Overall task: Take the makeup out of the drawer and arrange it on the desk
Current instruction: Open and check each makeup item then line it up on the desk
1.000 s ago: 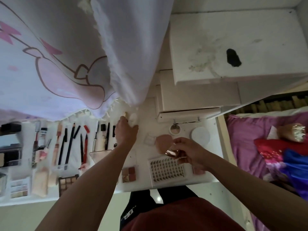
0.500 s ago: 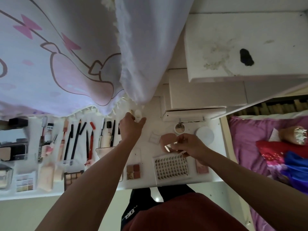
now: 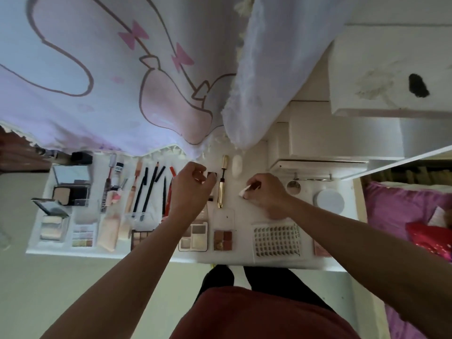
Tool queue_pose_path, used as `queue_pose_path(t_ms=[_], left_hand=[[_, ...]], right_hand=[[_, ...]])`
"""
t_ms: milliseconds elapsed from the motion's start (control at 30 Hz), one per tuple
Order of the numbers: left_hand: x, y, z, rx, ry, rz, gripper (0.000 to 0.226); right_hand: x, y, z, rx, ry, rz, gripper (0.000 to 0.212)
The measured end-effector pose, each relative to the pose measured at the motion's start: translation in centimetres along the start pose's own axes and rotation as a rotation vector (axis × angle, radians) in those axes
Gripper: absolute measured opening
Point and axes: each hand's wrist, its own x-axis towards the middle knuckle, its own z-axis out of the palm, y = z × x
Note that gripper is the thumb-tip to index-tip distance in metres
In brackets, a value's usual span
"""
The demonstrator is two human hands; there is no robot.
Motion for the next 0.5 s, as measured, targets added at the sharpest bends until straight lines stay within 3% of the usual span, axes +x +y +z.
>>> queue_pose_path(t_ms=[167, 500], left_hand=[[-1.9, -1.7, -2.5, -0.069, 0.001, -0.017, 0.019], [-2.7, -3.1, -2.8, -0.035, -0.045, -0.024, 0.018]], right_hand=[[2.3, -1.2, 2.2, -0.112, -0.043, 0.024, 0.03], [2.5, -0.7, 1.9, -0.332, 0.109, -0.013, 0.029]])
